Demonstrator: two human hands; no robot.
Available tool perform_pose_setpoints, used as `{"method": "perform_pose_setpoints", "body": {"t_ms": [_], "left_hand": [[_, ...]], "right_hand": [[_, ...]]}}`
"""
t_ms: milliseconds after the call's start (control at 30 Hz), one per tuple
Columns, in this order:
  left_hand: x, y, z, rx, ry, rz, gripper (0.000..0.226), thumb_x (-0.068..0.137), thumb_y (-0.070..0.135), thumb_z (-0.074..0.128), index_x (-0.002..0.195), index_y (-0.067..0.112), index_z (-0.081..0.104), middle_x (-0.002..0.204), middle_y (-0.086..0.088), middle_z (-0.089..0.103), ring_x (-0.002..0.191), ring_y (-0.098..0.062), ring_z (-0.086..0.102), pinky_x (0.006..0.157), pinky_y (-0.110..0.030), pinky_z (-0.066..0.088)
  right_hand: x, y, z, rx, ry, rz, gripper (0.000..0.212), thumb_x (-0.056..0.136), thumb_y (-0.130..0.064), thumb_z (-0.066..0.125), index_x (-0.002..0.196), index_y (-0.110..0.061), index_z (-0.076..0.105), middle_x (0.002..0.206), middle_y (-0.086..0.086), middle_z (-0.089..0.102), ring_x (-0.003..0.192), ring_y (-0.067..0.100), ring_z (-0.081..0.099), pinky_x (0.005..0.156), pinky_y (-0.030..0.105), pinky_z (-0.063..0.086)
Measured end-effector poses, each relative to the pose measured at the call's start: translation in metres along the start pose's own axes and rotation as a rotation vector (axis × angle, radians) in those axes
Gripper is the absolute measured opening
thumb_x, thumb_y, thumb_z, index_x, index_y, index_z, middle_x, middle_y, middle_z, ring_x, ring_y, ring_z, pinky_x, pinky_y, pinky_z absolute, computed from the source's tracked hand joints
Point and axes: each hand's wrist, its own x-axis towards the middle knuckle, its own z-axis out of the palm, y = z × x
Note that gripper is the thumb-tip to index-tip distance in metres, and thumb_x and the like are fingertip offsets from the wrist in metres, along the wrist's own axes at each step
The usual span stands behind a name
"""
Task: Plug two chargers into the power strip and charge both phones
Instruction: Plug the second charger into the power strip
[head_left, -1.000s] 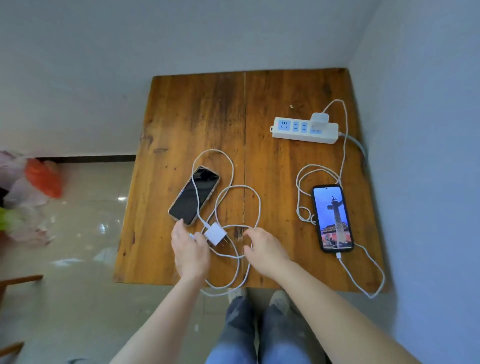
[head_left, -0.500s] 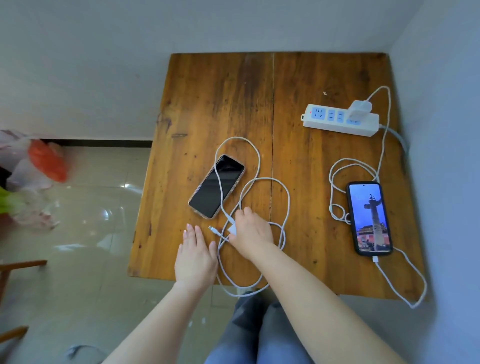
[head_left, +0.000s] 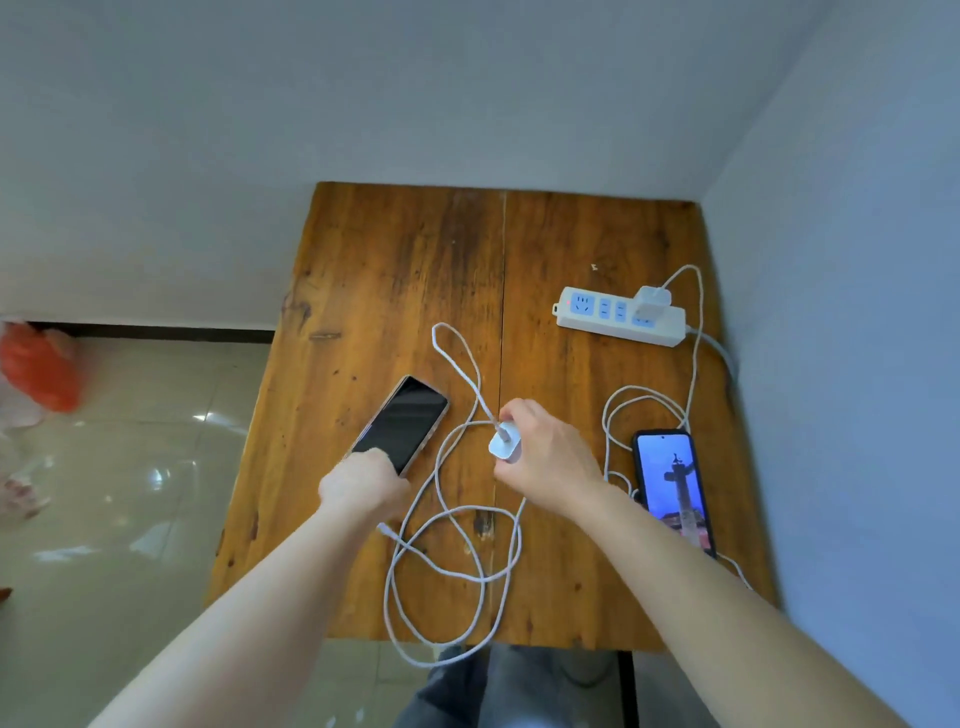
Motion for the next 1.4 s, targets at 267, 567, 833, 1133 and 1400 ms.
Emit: {"method": "perform_pose_setpoints", "body": {"t_ms": [267,567,833,1133,1400], "left_hand": [[0.034,0.132,-0.02,-0.201,0.191,0.492,0.048,0.089,0.019,0.051,0.138,0.019,0.044,0.142,-0.004,0.048,0.126,-0.023,0.047,0.091,-0.034,0.048],[0.092,0.21,-0.008,-0.026,0.184,0.67,0.075,0.092,0.026,0.045,0.151,0.029,-0.002,0.161,0.004,-0.005,0.146,-0.019,-0.008,0.116,-0.041,0.01],[0.121,0.216,-0.005,-0.054,0.148,0.523,0.079,0.093,0.028,0.047,0.15,0.029,-0.008,0.162,0.001,0.0,0.147,-0.027,-0.002,0.115,-0.047,0.019],[0.126,0.215,-0.001,0.03,0.191,0.6,0.08,0.094,0.028,0.047,0.149,0.033,-0.011,0.161,0.0,0.0,0.147,-0.025,0.002,0.114,-0.044,0.021],[0.123,0.22,-0.007,-0.007,0.147,0.585,0.077,0.094,0.023,0.047,0.151,0.029,-0.004,0.161,0.003,0.007,0.147,-0.023,0.003,0.115,-0.045,0.023]], "right_hand": [[0.065,0.062,-0.098,0.223,0.091,0.158,0.036,0.078,-0.029,0.07,0.11,-0.034,0.053,0.125,-0.004,0.055,0.11,0.016,0.053,0.077,0.027,0.05],[0.165,0.108,-0.148,0.529,0.095,0.31,0.028,0.077,-0.024,0.074,0.103,-0.017,0.063,0.097,0.004,0.068,0.078,0.017,0.069,0.067,0.026,0.057],[0.205,0.113,-0.15,0.429,0.006,0.375,0.03,0.075,-0.044,0.07,0.083,-0.015,0.066,0.08,0.003,0.069,0.066,0.014,0.066,0.057,0.027,0.052],[0.208,0.131,-0.127,0.198,0.035,0.511,0.032,0.08,-0.049,0.063,0.069,-0.02,0.056,0.063,-0.007,0.063,0.051,0.01,0.064,0.042,0.017,0.039],[0.206,0.122,-0.125,0.063,0.07,0.421,0.038,0.077,-0.052,0.068,0.068,-0.015,0.06,0.067,0.0,0.065,0.051,0.012,0.061,0.044,0.017,0.036]]}}
